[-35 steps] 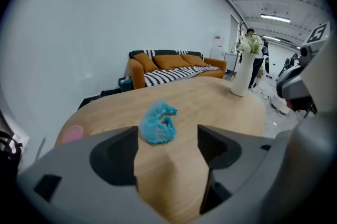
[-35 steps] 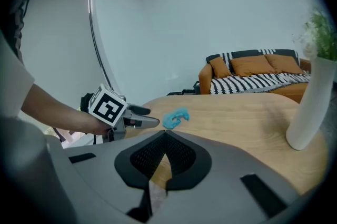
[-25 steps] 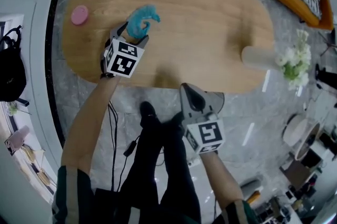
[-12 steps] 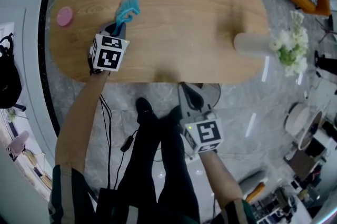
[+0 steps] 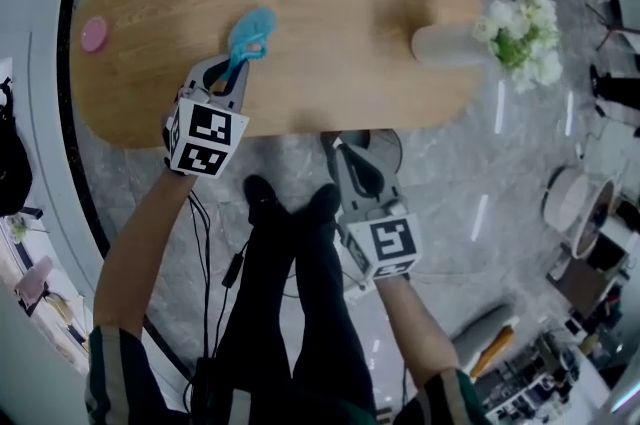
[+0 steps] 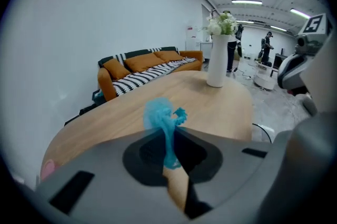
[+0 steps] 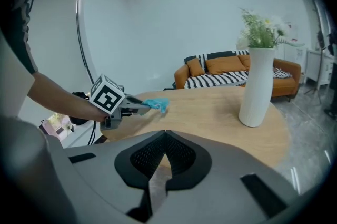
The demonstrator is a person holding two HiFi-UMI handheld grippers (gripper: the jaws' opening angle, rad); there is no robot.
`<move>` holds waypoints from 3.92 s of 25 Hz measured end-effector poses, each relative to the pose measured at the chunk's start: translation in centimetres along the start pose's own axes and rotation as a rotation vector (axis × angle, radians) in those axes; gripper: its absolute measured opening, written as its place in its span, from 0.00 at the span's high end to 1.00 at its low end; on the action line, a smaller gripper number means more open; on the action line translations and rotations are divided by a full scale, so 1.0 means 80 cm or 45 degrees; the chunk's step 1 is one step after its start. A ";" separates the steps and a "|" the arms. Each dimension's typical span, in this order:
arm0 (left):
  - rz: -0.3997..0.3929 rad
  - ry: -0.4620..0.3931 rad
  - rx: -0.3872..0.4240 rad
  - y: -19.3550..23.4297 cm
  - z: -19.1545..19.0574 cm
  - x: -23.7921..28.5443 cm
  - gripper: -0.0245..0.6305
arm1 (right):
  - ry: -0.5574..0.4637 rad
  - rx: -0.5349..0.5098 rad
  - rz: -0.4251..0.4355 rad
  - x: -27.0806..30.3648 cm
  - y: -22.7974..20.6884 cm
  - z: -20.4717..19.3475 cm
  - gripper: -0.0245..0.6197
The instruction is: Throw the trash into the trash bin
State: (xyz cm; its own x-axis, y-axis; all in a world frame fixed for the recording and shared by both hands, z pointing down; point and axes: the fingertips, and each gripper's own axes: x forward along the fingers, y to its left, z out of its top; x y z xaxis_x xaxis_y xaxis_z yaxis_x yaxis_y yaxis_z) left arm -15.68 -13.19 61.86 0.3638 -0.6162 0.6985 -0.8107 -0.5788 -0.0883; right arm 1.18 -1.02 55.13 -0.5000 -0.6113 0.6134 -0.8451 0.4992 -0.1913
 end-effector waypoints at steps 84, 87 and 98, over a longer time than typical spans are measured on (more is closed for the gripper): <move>-0.001 0.009 -0.248 -0.163 -0.076 -0.101 0.96 | 0.006 -0.062 0.149 -0.042 0.011 0.007 0.96; 0.094 -0.003 -0.300 -0.114 -0.084 -0.131 0.96 | 0.002 -0.122 0.228 -0.020 0.049 0.031 0.96; 0.286 0.000 -0.476 0.022 -0.153 -0.213 0.96 | 0.061 -0.271 0.384 0.044 0.162 0.075 0.96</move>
State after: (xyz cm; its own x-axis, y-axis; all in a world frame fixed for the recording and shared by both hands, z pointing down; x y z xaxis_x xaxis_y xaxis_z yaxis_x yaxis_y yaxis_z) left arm -28.95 2.81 58.55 0.1599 -0.7048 0.6912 -0.9800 -0.1975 0.0254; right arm -12.67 -0.42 50.23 -0.7069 -0.3899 0.5901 -0.6000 0.7724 -0.2084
